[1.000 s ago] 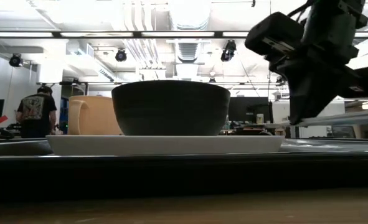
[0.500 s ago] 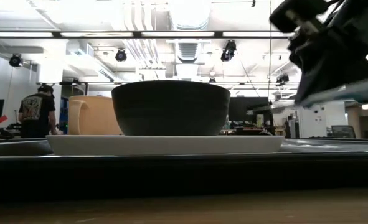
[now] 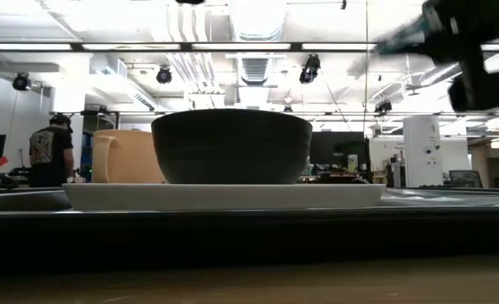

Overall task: Set up tray
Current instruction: Put the blue butter knife on the gray napkin to the right side of the blue fork

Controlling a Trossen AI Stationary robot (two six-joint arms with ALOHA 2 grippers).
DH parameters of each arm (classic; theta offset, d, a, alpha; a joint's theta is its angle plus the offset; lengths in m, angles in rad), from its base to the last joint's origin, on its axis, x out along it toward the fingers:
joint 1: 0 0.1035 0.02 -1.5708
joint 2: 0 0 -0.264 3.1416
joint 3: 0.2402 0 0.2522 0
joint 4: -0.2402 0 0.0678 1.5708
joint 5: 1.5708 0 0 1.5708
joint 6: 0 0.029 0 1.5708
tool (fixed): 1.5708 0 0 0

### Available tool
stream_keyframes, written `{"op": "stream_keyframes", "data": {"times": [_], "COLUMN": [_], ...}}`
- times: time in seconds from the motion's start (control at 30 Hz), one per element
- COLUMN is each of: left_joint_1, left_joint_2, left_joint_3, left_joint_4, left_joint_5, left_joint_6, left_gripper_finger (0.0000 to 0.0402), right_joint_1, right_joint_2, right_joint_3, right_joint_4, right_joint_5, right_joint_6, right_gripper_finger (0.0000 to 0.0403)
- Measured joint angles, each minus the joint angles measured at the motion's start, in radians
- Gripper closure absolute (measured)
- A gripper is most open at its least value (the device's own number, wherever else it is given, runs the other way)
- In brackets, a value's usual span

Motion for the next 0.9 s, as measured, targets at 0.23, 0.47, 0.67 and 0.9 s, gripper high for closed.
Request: {"op": "stream_keyframes", "data": {"times": [0.23, 0.47, 0.67, 0.9], "left_joint_1": [0.009, 0.031, 0.048, 0.056], "left_joint_2": [0.116, 0.235, 0.277, 0.278], "left_joint_3": [-0.014, 0.090, 0.174, 0.167], "left_joint_4": [0.032, 0.117, 0.113, 0.111], "left_joint_5": [0.070, 0.242, 0.336, 0.347], "left_joint_6": [-0.158, -0.291, -0.298, -0.296], "left_gripper_finger": [0.0296, 0.0296, 0.0296, 0.0296], "right_joint_1": [-0.044, -0.132, -0.168, -0.171], "right_joint_2": [-0.015, 0.033, 0.067, 0.069], "right_joint_3": [-0.015, 0.069, 0.143, 0.189], "right_joint_4": [0.197, 0.308, 0.308, 0.310], "right_joint_5": [0.005, -0.152, -0.231, -0.282], "right_joint_6": [-0.282, -0.523, -0.599, -0.649], "right_gripper_finger": [0.0391, 0.0391, 0.0391, 0.0391]}}
